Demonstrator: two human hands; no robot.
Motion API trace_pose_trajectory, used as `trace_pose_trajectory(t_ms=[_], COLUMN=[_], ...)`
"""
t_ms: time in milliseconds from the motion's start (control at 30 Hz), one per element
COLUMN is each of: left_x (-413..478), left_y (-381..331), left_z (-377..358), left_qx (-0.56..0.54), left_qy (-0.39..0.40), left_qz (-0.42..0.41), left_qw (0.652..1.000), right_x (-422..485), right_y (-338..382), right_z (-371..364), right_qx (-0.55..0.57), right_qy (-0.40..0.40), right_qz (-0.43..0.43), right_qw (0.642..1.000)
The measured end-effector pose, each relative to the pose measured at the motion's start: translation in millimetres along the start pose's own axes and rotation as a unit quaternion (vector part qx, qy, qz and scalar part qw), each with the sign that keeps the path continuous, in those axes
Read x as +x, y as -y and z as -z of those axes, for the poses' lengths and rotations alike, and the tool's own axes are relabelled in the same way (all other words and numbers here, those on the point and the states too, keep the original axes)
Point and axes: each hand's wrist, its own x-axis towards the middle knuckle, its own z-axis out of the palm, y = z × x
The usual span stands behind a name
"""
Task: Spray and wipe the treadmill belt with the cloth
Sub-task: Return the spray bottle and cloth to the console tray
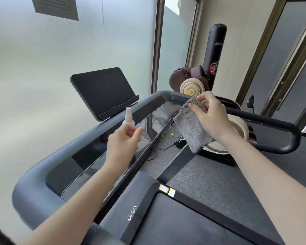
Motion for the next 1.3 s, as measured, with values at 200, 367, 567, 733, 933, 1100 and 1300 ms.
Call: trace_pose_trajectory(t_ms=[200, 367, 567, 733, 933, 1100, 1300], left_x=[27, 43, 63, 68, 69, 68, 68], left_y=[26, 39, 51, 62, 68, 68, 66], left_z=[36, 35, 21, 13, 12, 15, 17], left_qx=[0.024, 0.010, -0.013, -0.035, -0.026, -0.019, -0.014], left_qy=[-0.053, 0.001, 0.099, 0.136, 0.139, 0.138, 0.145], left_qz=[0.012, 0.041, 0.077, 0.078, 0.049, 0.051, 0.055], left_qw=[0.998, 0.999, 0.992, 0.987, 0.989, 0.989, 0.988], right_x=[46, 77, 92, 91, 100, 104, 101], right_y=[4, 9, 1, -17, -2, -28, -65], right_z=[-52, -101, -146, -168, -161, -178, -197], right_qx=[0.020, 0.066, 0.114, 0.136, 0.194, 0.110, -0.044], right_qy=[0.080, 0.171, 0.249, 0.295, 0.342, 0.365, 0.364], right_qz=[0.000, -0.018, -0.061, -0.105, -0.095, -0.106, -0.103], right_qw=[0.997, 0.983, 0.960, 0.940, 0.915, 0.918, 0.924])
